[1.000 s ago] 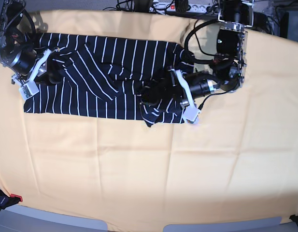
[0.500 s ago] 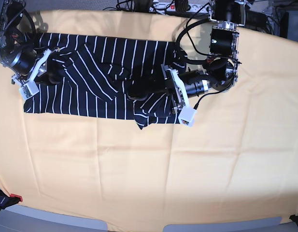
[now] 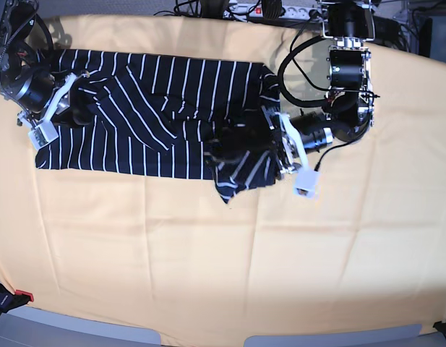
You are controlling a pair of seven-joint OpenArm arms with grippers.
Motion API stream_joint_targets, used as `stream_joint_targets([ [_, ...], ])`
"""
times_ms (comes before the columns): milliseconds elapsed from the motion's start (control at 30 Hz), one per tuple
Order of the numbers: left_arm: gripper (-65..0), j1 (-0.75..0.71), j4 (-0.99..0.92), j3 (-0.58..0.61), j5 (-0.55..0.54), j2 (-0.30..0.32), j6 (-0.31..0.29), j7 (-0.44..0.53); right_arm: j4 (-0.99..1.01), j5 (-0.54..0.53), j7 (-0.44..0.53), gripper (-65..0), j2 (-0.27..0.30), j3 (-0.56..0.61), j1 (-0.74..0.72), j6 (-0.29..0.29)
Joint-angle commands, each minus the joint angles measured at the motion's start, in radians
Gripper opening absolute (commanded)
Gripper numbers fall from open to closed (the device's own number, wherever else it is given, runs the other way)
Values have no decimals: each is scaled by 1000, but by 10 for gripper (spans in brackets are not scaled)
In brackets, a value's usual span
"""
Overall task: Fold the T-shirt properly
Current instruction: 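Drag the shirt end with the left gripper toward the right gripper, then press the folded fabric down with the left gripper and release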
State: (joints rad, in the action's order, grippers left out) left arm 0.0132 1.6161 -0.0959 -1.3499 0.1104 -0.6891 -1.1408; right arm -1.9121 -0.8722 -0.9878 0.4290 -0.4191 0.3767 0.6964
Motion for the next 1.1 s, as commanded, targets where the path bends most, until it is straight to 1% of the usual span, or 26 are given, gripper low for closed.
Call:
stream_joint_targets([
  [0, -245, 8, 18, 19, -5, -5, -9, 18, -17, -32, 26, -526, 14, -6, -9, 2],
  [100, -245, 3, 18, 72, 159, -5, 0, 67, -17, -68, 25, -526, 14, -6, -8, 2],
  [133, -245, 0, 18, 91, 212, -6, 34, 85, -17, -70, 23, -526, 14, -6, -8, 2],
  [167, -245, -3, 18, 109, 241, -6, 46, 95, -17, -71, 16, -526, 14, -6, -8, 2],
  [233, -245, -2, 18, 139, 312, -6, 16, 114, -17, -71, 6, -526, 15, -6, -8, 2],
  [267, -245, -2, 18, 146, 357, -6, 18, 138, -17, -71, 6, -526, 15, -6, -8, 2],
  [300, -245, -1, 18, 146, 375, -5, 41, 161, -17, -71, 3, -526, 15, -6, -8, 2],
  [333, -245, -2, 18, 142, 372, -5, 74, 179, -17, -71, 3, -526, 15, -6, -8, 2],
  [367, -245, -2, 18, 132, 362, -6, 91, 197, -17, -71, 3, -526, 15, -6, -8, 2],
  [400, -245, -2, 18, 122, 340, -6, 91, 211, -17, -71, 3, -526, 14, -6, -8, 2],
  [433, -245, -2, 18, 112, 303, -6, 86, 215, -17, -71, 3, -526, 14, -6, -8, 2],
  [500, -245, -2, 18, 97, 230, -6, 43, 214, -17, -71, 0, -526, 15, -6, -8, 2],
  [533, -245, -2, 18, 91, 231, -8, 31, 214, -17, -71, -2, -526, 15, -6, -8, 2],
  [567, -245, -2, 18, 88, 263, -8, 35, 214, -17, -71, -2, -526, 15, -6, -8, 2],
  [600, -245, -2, 18, 89, 311, -10, 70, 217, -17, -71, -5, -526, 15, -6, -8, 2],
  [633, -245, -3, 18, 89, 352, -12, 123, 217, -17, -71, -5, -526, 15, -6, -8, 2],
  [667, -245, -4, 18, 89, 360, -11, 152, 216, -17, -72, -4, -526, 15, -6, -8, 2],
  [700, -245, -5, 18, 89, 348, -11, 148, 216, -17, -72, -3, -526, 15, -6, -8, 2],
  [800, -245, -2, 18, 88, 328, -11, 103, 217, -17, -82, -2, -526, 14, -6, -8, 2],
  [867, -245, -2, 18, 87, 280, -10, 105, 202, -17, -94, -4, -526, 15, -6, -8, 2],
  [900, -245, -2, 18, 81, 249, -11, 93, 188, -17, -98, -4, -526, 15, -6, -8, 2],
  [933, -245, -3, 18, 76, 255, -11, 42, 192, -17, -98, -5, -526, 15, -6, -8, 2],
  [967, -245, -5, 15, 76, 322, -12, -7, 232, -17, -97, -8, -526, 14, -6, -5, 2],
  [1000, -245, -4, 13, 76, 403, -13, 5, 271, -17, -98, -19, -526, 14, -6, -3, 2],
  [1033, -245, -4, 13, 76, 443, -13, 69, 278, -17, -101, -32, -526, 14, -6, -3, 2],
  [1067, -245, -4, 13, 76, 441, -13, 134, 265, -17, -101, -47, -526, 15, -6, -4, 2],
])
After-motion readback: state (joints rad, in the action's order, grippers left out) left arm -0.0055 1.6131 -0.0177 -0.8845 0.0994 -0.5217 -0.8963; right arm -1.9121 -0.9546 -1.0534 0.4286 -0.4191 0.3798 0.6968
